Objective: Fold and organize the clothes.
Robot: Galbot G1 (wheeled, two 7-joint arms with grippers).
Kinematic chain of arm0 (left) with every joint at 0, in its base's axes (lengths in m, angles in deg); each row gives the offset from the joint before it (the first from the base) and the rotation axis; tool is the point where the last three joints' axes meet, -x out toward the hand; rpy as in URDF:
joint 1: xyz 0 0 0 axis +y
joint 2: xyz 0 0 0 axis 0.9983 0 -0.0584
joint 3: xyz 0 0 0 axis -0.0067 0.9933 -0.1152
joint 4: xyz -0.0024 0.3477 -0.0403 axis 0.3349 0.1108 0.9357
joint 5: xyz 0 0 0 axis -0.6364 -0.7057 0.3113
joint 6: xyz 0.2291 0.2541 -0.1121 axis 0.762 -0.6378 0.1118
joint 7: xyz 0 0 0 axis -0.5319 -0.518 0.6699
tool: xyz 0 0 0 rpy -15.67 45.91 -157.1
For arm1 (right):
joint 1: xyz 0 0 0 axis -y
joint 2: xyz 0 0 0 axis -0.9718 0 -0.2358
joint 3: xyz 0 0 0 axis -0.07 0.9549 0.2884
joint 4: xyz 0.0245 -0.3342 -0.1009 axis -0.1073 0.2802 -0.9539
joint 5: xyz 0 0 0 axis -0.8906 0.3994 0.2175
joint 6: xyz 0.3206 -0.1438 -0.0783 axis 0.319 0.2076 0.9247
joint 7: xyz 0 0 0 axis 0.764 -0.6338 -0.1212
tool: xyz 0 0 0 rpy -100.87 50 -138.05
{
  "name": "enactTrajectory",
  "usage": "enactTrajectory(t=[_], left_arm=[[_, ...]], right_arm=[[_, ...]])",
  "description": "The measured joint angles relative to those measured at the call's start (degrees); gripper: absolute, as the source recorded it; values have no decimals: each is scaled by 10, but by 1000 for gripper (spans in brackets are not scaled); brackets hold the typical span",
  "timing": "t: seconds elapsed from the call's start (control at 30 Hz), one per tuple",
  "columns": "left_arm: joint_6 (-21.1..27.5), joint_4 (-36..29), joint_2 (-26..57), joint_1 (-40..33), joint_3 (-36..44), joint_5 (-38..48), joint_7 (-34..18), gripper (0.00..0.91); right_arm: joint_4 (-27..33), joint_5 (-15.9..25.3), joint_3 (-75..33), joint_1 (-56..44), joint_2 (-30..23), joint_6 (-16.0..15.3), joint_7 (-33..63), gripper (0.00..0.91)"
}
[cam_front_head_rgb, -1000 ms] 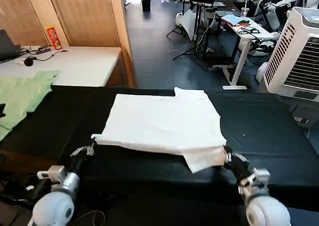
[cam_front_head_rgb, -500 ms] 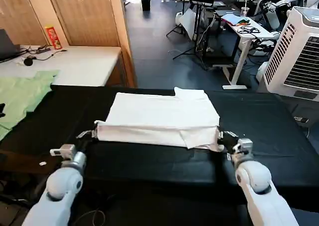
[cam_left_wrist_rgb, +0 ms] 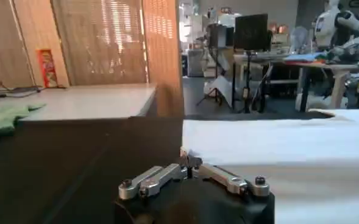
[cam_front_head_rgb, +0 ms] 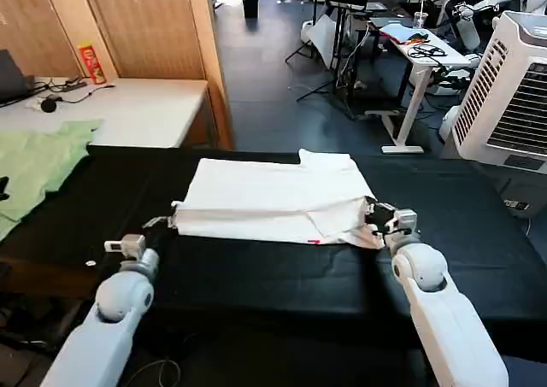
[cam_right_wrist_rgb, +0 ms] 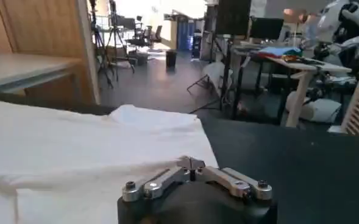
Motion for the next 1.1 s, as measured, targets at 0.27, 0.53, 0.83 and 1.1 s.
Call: enactTrajectory(t=[0.27, 0.53, 0.83, 1.1], left_arm=[[1, 28, 0, -27, 11, -2, -2, 878], [4, 24, 4, -23, 9, -3, -3, 878], [21, -4, 10, 16, -10, 26, 3, 878], [24, -33, 14, 64, -32, 40, 20, 497]], right_arm=[[-20, -18, -16, -19, 6, -24, -8, 878], [-108, -40, -41, -96, 35, -51, -4, 878], [-191, -37, -62, -199, 36, -49, -8, 878], [-201, -23, -63, -224, 31, -45, -14, 468]])
